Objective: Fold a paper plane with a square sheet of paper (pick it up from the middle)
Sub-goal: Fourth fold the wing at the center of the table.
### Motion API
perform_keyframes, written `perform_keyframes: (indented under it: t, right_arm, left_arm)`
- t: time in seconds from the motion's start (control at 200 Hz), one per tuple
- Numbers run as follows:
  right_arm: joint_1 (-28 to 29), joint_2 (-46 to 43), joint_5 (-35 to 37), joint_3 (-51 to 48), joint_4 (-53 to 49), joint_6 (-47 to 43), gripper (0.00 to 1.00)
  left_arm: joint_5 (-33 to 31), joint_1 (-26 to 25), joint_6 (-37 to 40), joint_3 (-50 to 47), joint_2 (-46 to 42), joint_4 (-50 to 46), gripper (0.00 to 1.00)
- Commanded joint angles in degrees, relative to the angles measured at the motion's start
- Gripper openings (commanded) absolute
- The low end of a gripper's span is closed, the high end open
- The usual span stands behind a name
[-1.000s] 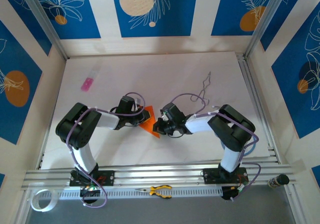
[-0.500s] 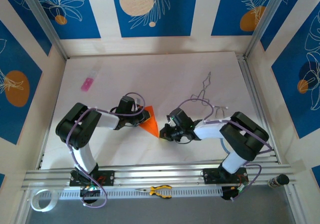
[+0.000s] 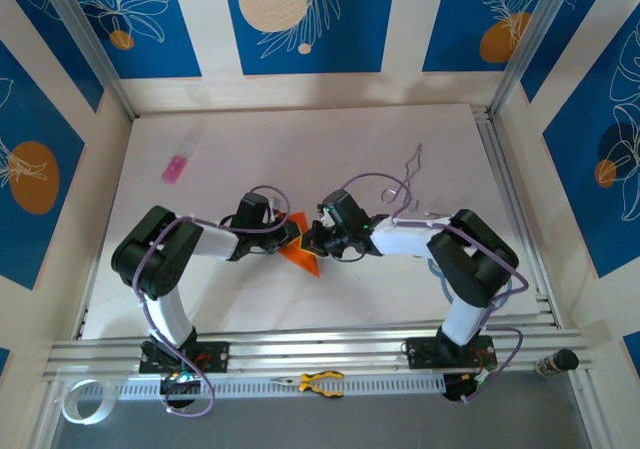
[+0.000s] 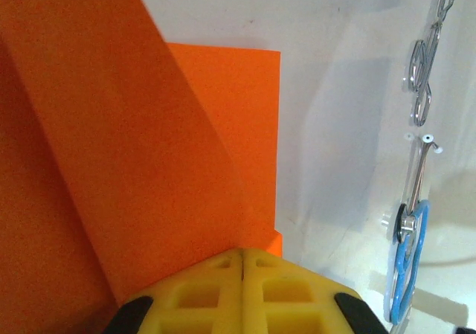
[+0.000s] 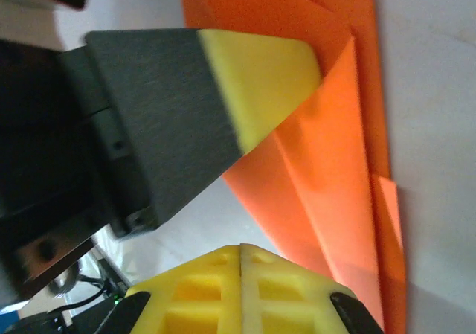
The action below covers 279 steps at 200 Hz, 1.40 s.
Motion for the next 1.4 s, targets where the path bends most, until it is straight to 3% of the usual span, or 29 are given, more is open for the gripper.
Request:
perform_keyframes:
  t: [0.0,0.445,0.73,0.91,1.151,1.391]
  right_arm:
    - [0.2,2.5,0.6,2.0,-2.3,0.5,0.0]
    - [0.1,7.1,1.9,-2.0,-4.3,0.1,0.0]
    - [-3.3,7.3,-3.9,-7.1,0.6,-1.3,0.0]
    - [-4.2,7.5,-4.7,-6.2,0.1,-2.2,0.0]
    - [-4.1,8.1,-4.3,-5.8,-0.2,-1.8,0.0]
    - [-3.8,8.1,-3.3,-6.5,-1.7,-2.3,0.0]
  left_arm:
    - [-1.5,-0.3,-0.1,-1.6,2.6,-3.7,0.0]
    - [-1.2,-0.3,2.4,0.6,1.2,-7.1,0.0]
    - [0.7,-0.4,6.3,3.6,-5.5,-11.6,0.04]
    - [2.1,-1.6,8.1,4.0,-6.6,-16.0,0.01]
    - [2.2,-3.7,7.8,5.0,-3.3,-15.5,0.0]
    - [-3.6,-2.9,9.0,5.5,1.4,-19.4,0.0]
